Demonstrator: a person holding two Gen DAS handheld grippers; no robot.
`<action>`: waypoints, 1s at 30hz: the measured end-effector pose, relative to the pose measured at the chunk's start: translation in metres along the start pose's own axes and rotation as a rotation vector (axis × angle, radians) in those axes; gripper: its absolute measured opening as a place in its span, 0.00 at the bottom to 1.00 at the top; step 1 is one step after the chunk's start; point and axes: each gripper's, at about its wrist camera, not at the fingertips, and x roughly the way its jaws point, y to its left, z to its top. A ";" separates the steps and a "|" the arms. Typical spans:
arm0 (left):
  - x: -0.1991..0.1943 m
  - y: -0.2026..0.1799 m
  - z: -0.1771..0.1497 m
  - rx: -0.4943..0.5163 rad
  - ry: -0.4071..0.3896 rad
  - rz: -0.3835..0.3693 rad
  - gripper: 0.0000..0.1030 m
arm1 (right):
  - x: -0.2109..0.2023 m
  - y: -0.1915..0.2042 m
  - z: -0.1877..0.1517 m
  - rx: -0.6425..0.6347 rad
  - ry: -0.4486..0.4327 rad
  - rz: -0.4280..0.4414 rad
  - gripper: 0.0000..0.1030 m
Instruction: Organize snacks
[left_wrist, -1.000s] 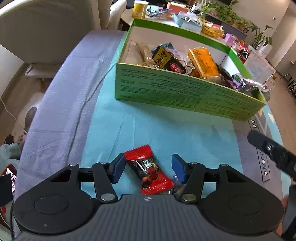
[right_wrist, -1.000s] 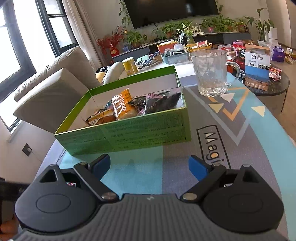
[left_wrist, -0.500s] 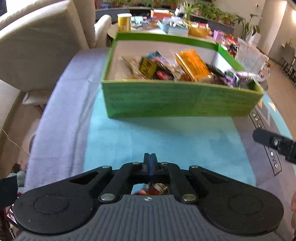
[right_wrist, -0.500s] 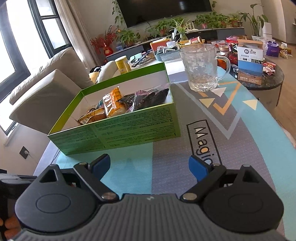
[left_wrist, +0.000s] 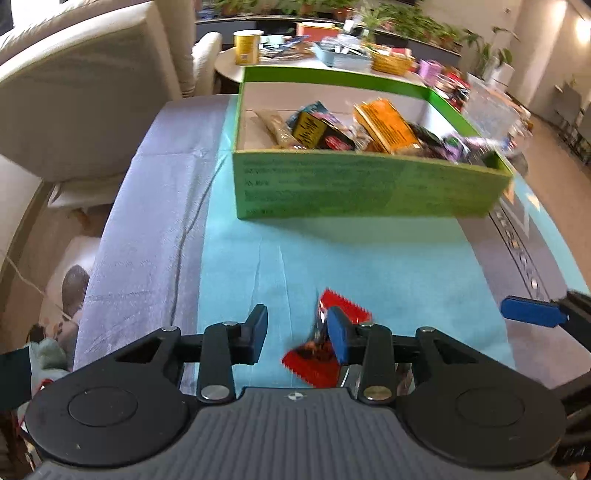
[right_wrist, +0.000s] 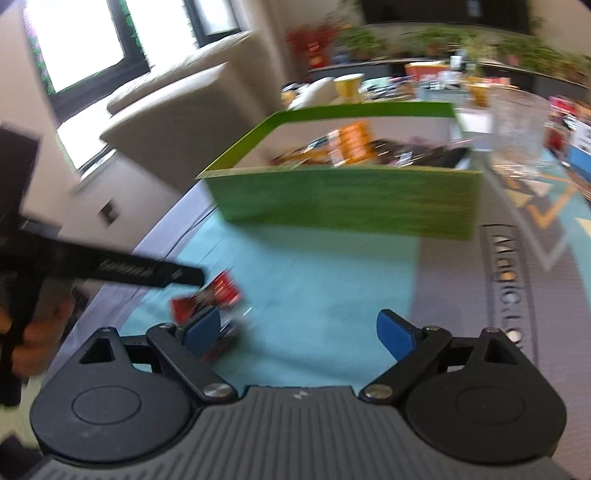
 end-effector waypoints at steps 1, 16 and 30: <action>0.000 -0.001 -0.004 0.024 -0.006 -0.003 0.33 | 0.000 0.005 -0.003 -0.028 0.013 0.011 0.64; -0.003 0.012 -0.013 0.053 -0.087 0.017 0.41 | 0.036 0.057 -0.018 -0.288 0.066 -0.088 0.63; 0.001 -0.004 -0.017 0.154 -0.069 -0.036 0.40 | 0.032 -0.002 0.013 0.025 0.006 -0.146 0.64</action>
